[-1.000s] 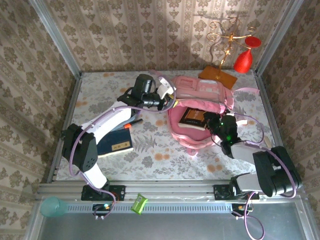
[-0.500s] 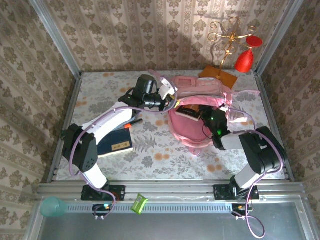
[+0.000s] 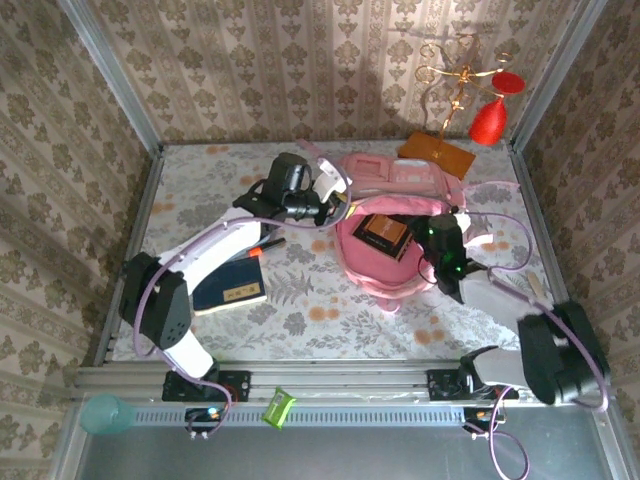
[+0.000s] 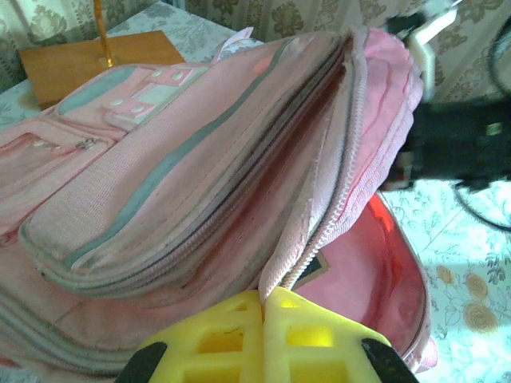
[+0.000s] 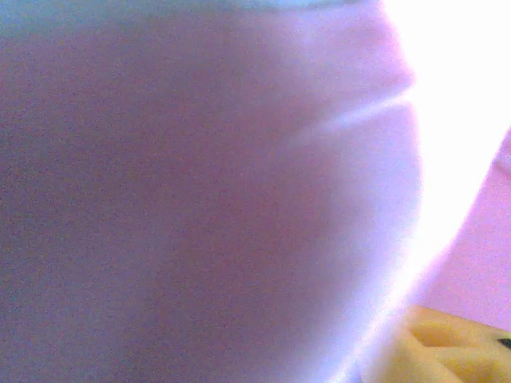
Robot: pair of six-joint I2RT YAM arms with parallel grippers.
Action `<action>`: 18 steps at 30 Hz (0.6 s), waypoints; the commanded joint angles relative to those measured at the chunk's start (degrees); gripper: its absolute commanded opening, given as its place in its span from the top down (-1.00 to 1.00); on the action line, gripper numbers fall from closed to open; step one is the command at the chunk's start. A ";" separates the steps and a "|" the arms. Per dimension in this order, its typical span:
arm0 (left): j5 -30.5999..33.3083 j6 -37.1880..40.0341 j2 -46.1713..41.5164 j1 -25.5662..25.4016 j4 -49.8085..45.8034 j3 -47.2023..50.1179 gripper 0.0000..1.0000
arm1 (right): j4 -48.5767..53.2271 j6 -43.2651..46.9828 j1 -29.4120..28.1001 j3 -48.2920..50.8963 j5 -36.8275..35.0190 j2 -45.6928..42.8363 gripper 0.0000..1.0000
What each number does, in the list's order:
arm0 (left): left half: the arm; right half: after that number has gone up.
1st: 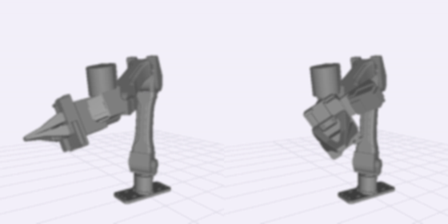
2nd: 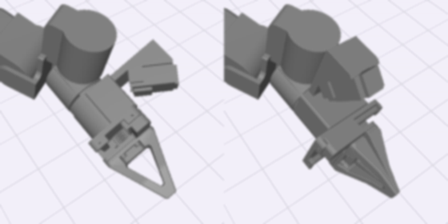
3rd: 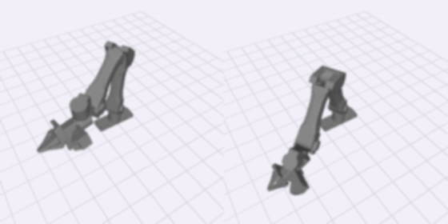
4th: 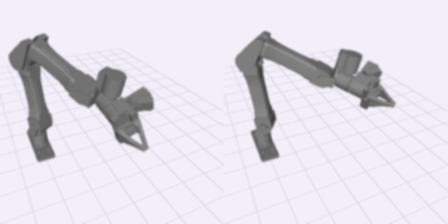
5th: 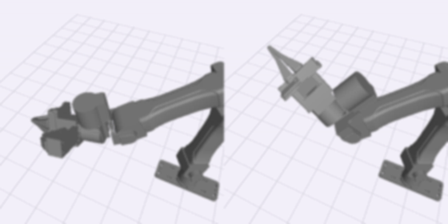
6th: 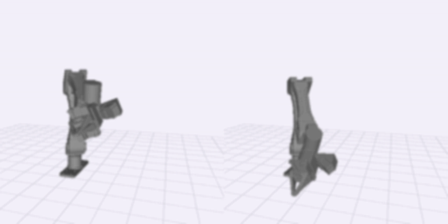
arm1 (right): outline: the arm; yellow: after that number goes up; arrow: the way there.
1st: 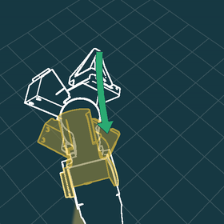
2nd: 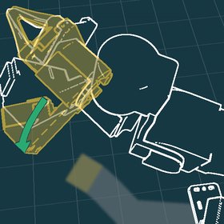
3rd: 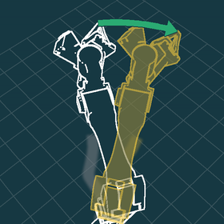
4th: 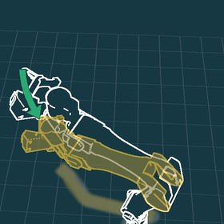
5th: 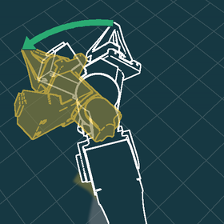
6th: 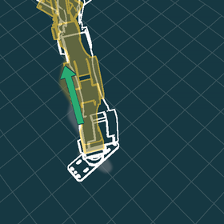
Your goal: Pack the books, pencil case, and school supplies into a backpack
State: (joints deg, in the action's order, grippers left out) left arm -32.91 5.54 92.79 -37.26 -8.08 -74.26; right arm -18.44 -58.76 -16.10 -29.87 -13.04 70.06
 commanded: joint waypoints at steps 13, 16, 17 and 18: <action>-0.19 -5.71 -11.08 4.11 3.83 17.40 0.09 | 33.08 29.33 -3.62 -6.97 26.46 -25.75 -0.16; 4.95 -12.93 -16.95 6.26 2.85 21.88 -0.23 | 30.17 33.36 -10.77 -11.73 26.19 -18.03 -0.18; 9.12 -15.79 -19.79 7.62 2.40 23.83 -0.33 | 29.80 34.75 -14.18 -14.12 24.28 -14.20 -0.19; 14.48 -19.26 -22.83 9.09 1.12 26.10 -0.49 | 29.47 35.55 -17.84 -16.54 21.78 -9.98 -0.21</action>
State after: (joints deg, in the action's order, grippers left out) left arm -27.73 -3.46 77.38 -31.44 -6.76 -51.59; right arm 12.14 -29.61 -27.94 -42.19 8.45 52.99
